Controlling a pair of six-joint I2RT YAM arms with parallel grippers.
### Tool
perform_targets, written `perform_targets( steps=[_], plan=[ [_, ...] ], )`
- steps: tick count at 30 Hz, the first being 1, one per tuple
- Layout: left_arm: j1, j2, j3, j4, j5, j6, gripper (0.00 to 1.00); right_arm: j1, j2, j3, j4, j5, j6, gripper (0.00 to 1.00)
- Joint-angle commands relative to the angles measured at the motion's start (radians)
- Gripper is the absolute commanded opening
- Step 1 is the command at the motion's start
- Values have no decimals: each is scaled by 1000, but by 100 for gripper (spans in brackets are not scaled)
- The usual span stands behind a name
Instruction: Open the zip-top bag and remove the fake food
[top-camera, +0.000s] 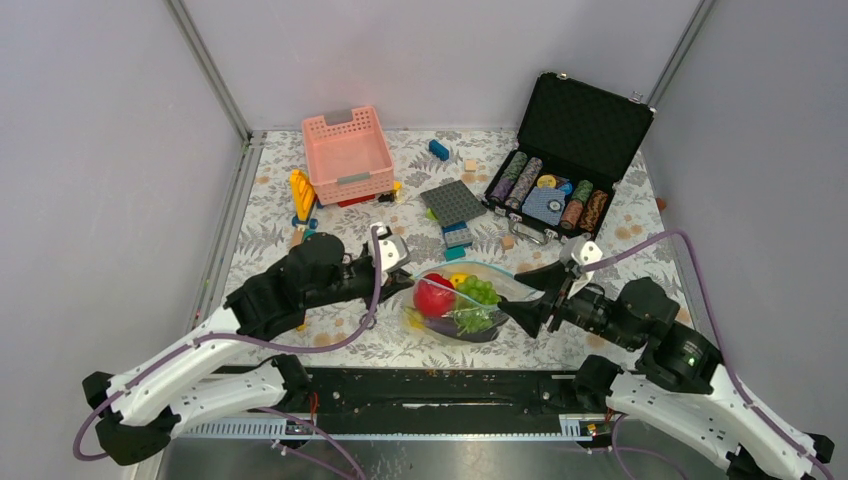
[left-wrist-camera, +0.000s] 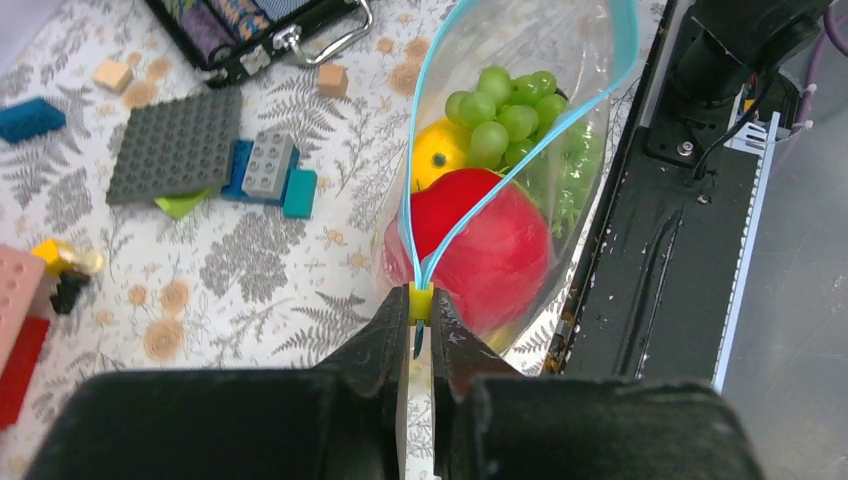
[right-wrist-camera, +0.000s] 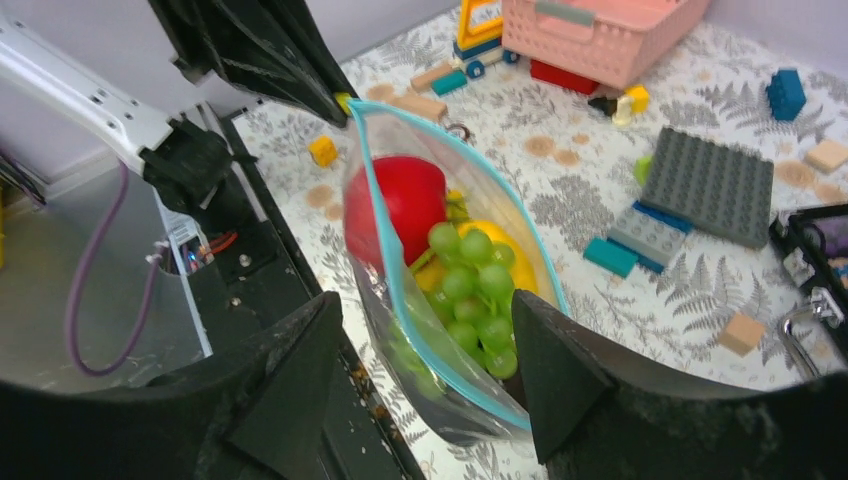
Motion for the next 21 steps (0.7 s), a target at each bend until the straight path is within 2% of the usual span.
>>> perform_targets(
  steps=[1,6,13,21],
  plan=[
    [2,37,88,110,102,110,0,-3,61,148,-92,-74,-26,71],
    [1,59,104,122,123,130,0,-3,137,262,-213,-7,-59,73],
    [2,59,102,127,134,145,0,-3,341,405,-403,41,-170,76],
    [1,46,86,126,151,169,0,-3,470,427,-364,47,-357,79]
  ],
)
